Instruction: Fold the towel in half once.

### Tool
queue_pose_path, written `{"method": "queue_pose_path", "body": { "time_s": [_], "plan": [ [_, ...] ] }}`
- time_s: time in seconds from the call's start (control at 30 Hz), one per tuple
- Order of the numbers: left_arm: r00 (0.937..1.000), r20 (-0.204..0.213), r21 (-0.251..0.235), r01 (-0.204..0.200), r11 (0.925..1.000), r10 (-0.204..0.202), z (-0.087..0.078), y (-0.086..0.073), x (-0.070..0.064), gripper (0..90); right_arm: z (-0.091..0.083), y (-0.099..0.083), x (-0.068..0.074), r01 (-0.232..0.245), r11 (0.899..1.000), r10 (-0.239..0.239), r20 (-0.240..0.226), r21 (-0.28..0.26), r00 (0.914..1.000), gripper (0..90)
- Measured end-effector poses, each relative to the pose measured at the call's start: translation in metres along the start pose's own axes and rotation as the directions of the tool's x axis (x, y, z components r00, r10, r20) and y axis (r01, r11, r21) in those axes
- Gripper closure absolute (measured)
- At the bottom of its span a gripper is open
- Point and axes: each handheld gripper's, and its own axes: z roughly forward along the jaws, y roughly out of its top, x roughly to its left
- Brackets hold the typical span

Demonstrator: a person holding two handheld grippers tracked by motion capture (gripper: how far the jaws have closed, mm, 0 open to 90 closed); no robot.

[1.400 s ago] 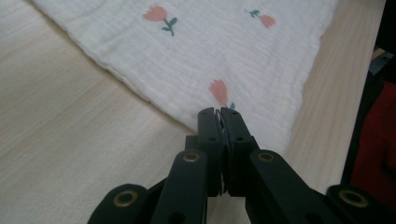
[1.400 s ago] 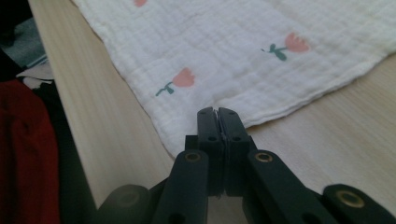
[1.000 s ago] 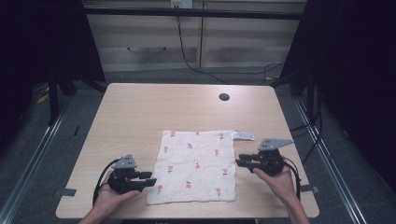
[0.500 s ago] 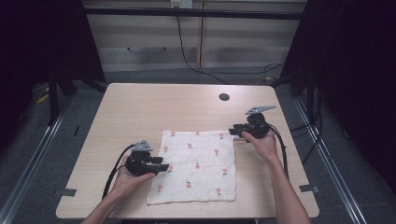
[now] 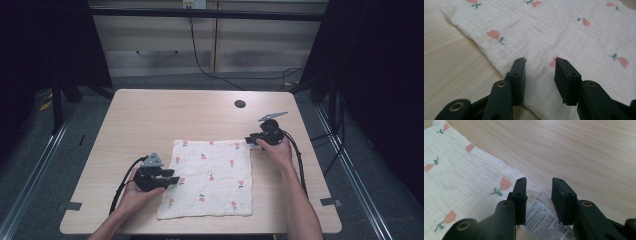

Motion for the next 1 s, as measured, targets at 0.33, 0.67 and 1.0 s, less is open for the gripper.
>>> {"method": "queue_pose_path", "body": {
  "time_s": [0.33,0.67,1.0],
  "plan": [
    [1.0000,0.001,0.011,0.004,0.9999,-0.004,0.000,0.001,0.000,61.3,0.011,0.004,0.000,0.007,1.000,-0.007,-0.012,0.027,0.9999,68.3],
    [0.9974,0.053,0.048,0.046,0.9978,-0.049,0.000,0.009,0.009,53.0,0.016,0.003,0.000,0.008,0.999,-0.006,-0.034,0.039,0.9994,84.7],
    [0.9971,-0.008,-0.014,0.075,0.9971,-0.075,-0.002,0.050,0.049,48.0,0.016,0.001,0.001,-0.013,1.000,0.013,-0.029,0.027,0.9995,87.6]
  ]
}}
